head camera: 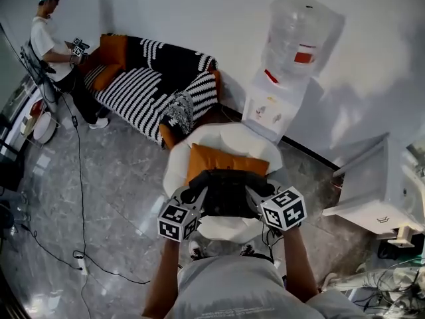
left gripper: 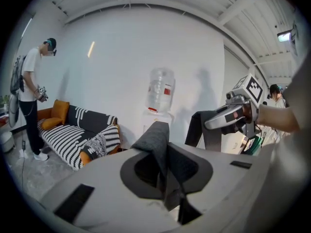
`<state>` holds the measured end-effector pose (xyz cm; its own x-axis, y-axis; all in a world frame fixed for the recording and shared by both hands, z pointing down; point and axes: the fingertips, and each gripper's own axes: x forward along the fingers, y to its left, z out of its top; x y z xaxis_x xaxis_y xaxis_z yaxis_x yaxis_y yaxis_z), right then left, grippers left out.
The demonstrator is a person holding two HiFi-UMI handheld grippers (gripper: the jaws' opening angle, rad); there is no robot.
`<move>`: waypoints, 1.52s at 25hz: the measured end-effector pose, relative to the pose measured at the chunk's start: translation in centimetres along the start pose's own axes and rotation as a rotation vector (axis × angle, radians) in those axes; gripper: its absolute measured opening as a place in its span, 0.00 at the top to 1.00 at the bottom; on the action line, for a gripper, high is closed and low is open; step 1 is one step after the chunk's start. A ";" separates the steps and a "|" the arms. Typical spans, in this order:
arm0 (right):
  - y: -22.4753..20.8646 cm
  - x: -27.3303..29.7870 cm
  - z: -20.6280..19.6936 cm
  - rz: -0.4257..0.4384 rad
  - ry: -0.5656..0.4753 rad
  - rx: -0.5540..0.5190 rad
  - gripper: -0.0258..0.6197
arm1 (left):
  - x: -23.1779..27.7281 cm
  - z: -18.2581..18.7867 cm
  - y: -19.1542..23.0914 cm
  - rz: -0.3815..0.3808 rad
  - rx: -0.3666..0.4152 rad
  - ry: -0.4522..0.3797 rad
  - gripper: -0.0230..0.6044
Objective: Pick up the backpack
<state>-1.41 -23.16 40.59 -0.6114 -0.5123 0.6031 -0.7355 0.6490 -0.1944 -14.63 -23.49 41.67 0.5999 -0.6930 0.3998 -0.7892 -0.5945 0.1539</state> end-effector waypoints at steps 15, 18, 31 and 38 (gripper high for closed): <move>1.0 -2.0 6.6 -0.005 -0.133 -0.089 0.90 | -2.4 6.9 1.3 0.088 0.060 -0.099 0.87; 1.8 -2.7 8.4 -0.004 -0.172 -0.114 0.90 | -3.5 8.7 1.6 0.108 0.068 -0.136 0.87; 5.3 -6.4 14.5 0.010 -0.303 -0.220 0.90 | -8.9 15.4 1.4 0.168 0.186 -0.279 0.87; 6.9 -9.1 16.9 0.020 -0.382 -0.219 0.90 | -11.4 18.2 0.4 0.172 0.218 -0.358 0.87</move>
<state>-5.89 -23.51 20.64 -0.7195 -0.6425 0.2637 -0.6680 0.7441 -0.0098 -19.38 -23.21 20.69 0.5002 -0.8639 0.0592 -0.8585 -0.5037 -0.0963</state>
